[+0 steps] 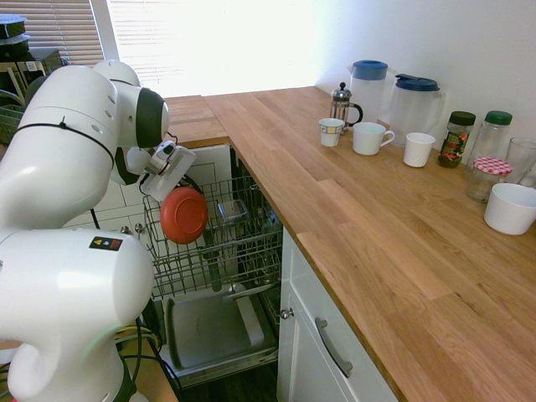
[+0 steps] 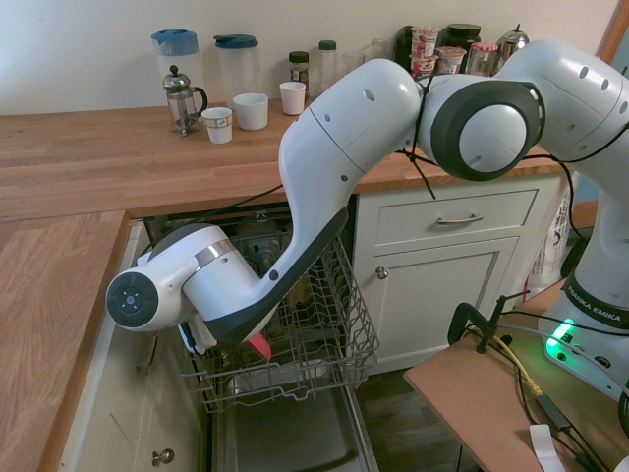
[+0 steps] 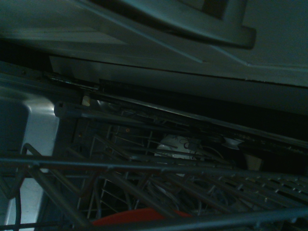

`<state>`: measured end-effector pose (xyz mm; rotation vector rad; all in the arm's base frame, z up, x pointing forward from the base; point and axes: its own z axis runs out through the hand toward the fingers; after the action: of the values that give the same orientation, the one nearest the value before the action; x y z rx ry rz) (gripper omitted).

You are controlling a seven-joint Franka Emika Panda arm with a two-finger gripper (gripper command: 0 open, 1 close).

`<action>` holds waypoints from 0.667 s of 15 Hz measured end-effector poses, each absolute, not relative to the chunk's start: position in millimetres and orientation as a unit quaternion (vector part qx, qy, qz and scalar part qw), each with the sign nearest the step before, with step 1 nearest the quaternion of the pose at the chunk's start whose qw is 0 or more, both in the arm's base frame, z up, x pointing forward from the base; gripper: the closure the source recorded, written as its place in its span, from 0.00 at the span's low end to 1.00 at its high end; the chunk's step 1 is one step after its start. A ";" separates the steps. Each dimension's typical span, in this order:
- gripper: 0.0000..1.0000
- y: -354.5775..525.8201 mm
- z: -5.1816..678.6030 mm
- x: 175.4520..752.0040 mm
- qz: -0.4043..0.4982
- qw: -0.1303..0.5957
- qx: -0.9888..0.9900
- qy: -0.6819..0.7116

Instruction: Put the plate in the dishwasher

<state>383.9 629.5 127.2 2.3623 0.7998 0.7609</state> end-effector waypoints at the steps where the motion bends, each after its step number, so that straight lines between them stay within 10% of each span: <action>1: 0.00 629.5 127.1 384.6 0.282 0.262 0.874 0.296; 10: 0.00 640.5 141.4 369.6 0.279 0.229 0.882 0.302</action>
<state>369.6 640.5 141.4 2.4289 0.8312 0.7674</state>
